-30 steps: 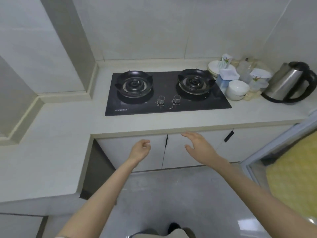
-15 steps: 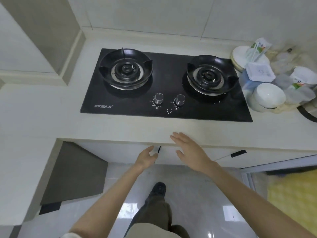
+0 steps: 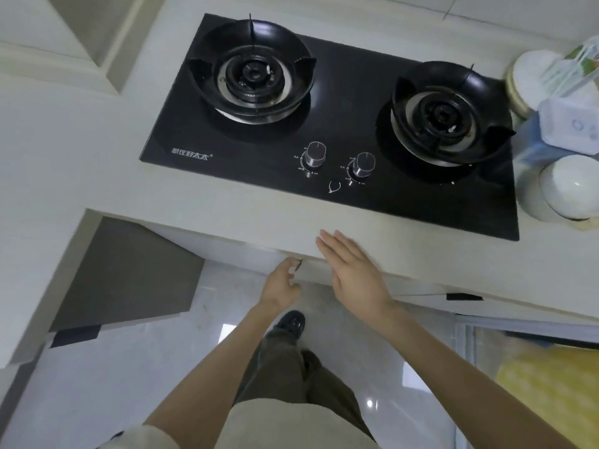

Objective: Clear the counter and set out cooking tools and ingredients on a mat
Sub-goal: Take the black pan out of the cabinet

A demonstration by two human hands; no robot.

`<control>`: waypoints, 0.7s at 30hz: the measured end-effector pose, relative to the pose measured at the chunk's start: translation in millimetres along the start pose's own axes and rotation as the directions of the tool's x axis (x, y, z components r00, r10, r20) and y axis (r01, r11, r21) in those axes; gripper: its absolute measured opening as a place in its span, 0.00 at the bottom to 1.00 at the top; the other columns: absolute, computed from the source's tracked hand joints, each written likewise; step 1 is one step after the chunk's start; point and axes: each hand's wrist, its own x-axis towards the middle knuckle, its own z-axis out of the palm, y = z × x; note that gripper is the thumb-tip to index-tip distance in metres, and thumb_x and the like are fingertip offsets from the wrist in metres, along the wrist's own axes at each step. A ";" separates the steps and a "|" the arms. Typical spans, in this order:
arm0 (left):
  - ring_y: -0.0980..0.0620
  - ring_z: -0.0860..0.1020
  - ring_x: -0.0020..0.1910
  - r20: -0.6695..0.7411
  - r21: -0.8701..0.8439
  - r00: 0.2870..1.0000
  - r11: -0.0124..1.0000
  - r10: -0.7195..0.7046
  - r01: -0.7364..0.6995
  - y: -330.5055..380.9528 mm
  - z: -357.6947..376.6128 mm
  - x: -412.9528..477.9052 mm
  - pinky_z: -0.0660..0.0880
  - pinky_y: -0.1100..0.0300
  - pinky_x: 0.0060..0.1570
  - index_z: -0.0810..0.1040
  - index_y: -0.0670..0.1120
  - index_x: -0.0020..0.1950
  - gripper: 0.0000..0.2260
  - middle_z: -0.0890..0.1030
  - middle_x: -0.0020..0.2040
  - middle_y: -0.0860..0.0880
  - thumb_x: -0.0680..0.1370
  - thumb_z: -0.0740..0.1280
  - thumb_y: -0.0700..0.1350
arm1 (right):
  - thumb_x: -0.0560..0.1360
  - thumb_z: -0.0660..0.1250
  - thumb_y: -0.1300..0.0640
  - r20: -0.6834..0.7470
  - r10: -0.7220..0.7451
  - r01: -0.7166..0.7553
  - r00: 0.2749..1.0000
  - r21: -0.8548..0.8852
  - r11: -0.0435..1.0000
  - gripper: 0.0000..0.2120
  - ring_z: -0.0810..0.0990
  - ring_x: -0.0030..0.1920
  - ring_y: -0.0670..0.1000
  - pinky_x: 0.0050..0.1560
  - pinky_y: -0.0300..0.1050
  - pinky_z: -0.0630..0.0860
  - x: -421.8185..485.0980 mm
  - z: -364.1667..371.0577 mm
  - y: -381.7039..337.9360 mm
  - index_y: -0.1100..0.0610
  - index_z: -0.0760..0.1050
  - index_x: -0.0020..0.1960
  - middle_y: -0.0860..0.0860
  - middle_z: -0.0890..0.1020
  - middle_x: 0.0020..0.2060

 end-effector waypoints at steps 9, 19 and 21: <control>0.51 0.75 0.49 -0.148 -0.080 0.984 0.992 -0.104 0.093 -34.6 35.3 -62.5 0.69 0.60 0.48 0.67 0.49 0.61 0.14 0.74 0.59 0.51 0.78 0.62 0.48 | 0.78 0.56 0.67 0.110 -0.093 0.092 0.990 0.017 0.996 0.29 0.51 0.77 0.48 0.76 0.43 0.43 -23.6 -4.9 -9.4 0.57 0.53 0.77 0.49 0.54 0.77; 0.50 0.75 0.47 -0.224 0.172 0.965 0.969 -0.136 0.177 -87.5 16.4 -148.1 0.70 0.55 0.47 0.69 0.49 0.54 0.26 0.76 0.50 0.52 0.75 0.51 0.70 | 0.77 0.56 0.68 0.215 -0.223 0.197 0.951 0.134 0.971 0.28 0.61 0.73 0.50 0.72 0.39 0.58 -56.6 14.7 -63.3 0.56 0.60 0.75 0.47 0.62 0.74; 0.49 0.75 0.43 -0.287 0.190 0.946 0.960 -0.147 0.206 -102.2 11.4 -161.2 0.72 0.54 0.46 0.69 0.47 0.49 0.28 0.76 0.45 0.52 0.74 0.49 0.71 | 0.76 0.57 0.68 0.234 -0.224 0.194 0.946 0.143 0.970 0.28 0.61 0.73 0.49 0.73 0.40 0.57 -54.7 22.6 -77.5 0.55 0.61 0.75 0.47 0.63 0.74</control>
